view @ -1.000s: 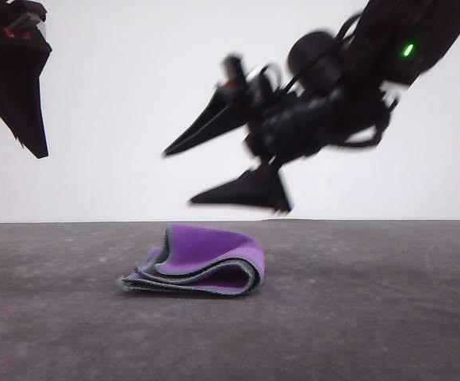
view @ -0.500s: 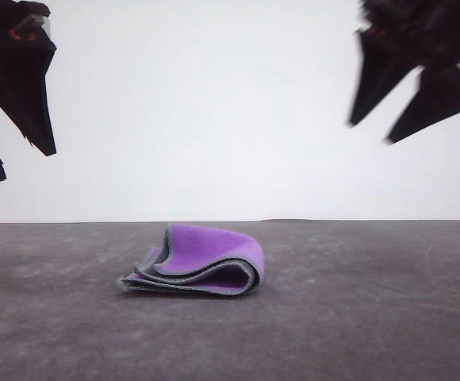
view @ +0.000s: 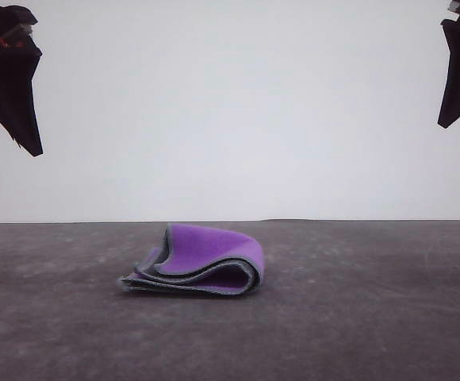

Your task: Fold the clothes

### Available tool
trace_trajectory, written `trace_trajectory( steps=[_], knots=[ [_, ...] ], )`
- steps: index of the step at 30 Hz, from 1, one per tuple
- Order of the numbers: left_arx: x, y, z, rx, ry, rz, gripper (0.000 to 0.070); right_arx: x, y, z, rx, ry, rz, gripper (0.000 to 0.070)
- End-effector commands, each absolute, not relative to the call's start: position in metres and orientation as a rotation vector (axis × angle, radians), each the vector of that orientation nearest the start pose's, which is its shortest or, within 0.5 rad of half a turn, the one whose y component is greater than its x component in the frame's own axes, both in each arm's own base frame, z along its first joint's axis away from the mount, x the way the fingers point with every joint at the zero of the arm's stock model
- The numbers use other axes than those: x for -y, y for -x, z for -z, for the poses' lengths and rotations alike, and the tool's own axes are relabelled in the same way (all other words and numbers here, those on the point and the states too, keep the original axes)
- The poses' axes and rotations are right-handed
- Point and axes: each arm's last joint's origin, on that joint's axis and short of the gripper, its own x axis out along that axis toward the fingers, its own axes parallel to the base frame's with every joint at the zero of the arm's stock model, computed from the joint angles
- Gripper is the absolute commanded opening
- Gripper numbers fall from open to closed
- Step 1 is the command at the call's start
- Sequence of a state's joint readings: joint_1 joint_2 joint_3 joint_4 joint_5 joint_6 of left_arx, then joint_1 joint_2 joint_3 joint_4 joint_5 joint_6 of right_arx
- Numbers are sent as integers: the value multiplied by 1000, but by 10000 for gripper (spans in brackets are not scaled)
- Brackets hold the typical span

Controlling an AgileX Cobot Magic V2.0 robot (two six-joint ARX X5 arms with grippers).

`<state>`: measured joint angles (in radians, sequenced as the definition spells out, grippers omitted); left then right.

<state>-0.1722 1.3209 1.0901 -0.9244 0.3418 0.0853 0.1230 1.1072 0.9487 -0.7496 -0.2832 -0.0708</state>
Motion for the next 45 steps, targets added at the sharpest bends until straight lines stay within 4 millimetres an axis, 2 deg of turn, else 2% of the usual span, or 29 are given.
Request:
trace_trajectory(
  steps=[1, 2, 4, 5, 27, 30, 33, 36, 41, 45],
  knots=[
    [52, -242, -276, -1132, 20, 506, 424, -34, -212, -286, -884, 1, -413, 376],
    [52, -242, -276, -1133, 20, 506, 363, -34, -212, -286, -883, 2, -414, 314],
    [52, -242, -276, -1133, 20, 506, 86, -34, -212, -286, -881, 12, -419, 71],
    [52, -242, -276, -1133, 20, 506, 0, -34, -212, -287, -879, 17, -422, 3],
    [52, -242, -276, -1131, 22, 505, 0, -34, -212, -287, -877, -1, -417, 11],
    [51, -239, -281, -1104, 14, 508, 0, -34, -212, -287, -877, -1, -417, 11],
    [49, -230, -293, -996, -34, 532, 0, -34, -212, -287, -877, -1, -417, 11],
    [44, -217, -298, -786, 0, 501, 0, -34, -212, -287, -877, -1, -417, 11],
    [29, -181, -279, -429, 55, 434, 0, -34, -212, -287, -877, -1, -417, 11],
    [20, -147, -255, -267, 54, 374, 0, -34, -212, -287, -877, -1, -417, 11]
  ],
)
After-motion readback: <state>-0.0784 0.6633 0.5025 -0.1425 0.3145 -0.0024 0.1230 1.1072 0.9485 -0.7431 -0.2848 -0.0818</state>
